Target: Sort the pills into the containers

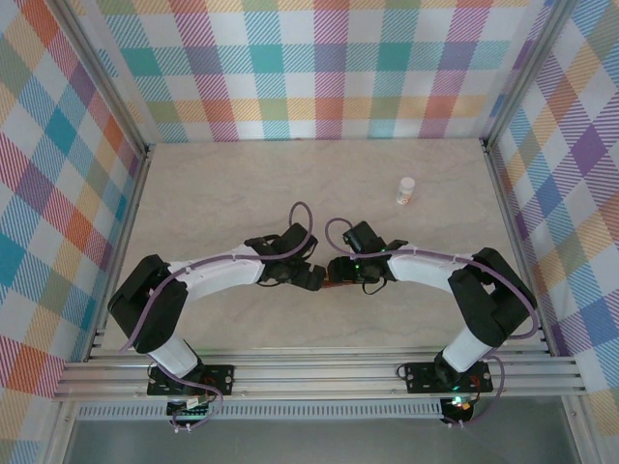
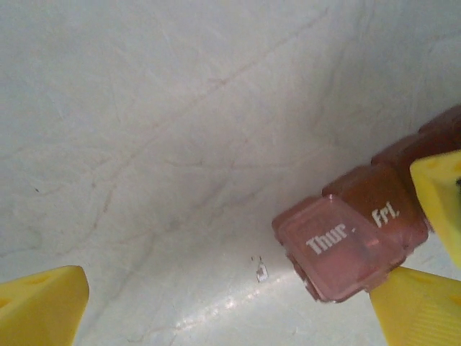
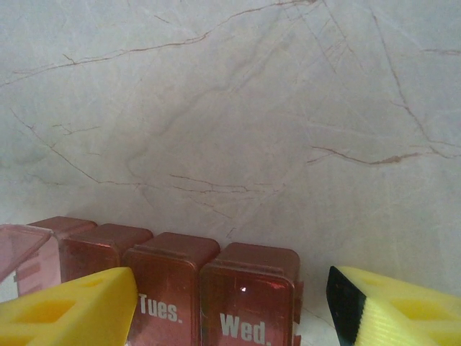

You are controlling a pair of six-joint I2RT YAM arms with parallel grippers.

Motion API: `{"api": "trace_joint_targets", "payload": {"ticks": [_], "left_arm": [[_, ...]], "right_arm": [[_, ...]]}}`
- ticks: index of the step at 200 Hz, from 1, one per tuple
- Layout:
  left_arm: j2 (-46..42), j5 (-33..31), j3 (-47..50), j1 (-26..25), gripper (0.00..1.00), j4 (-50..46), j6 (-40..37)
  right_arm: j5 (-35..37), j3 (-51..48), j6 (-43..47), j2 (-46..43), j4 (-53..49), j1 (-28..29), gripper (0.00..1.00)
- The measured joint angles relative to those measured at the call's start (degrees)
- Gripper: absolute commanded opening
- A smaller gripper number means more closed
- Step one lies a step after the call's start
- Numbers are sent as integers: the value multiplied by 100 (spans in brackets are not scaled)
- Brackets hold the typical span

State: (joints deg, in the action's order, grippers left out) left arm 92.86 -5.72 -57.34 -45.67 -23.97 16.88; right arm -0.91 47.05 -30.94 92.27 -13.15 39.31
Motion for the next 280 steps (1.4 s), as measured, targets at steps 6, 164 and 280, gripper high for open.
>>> {"api": "trace_joint_targets", "payload": {"ticks": [6, 164, 280], "left_arm": [[24, 0, -28, 37, 100, 24, 0], [791, 376, -997, 579, 100, 155, 17], [111, 1189, -1298, 1443, 100, 17, 153]], "right_arm": [[-7, -11, 0, 0, 17, 0, 71], [-24, 44, -162, -127, -245, -26, 79], [236, -492, 52, -1823, -839, 249, 77]]}}
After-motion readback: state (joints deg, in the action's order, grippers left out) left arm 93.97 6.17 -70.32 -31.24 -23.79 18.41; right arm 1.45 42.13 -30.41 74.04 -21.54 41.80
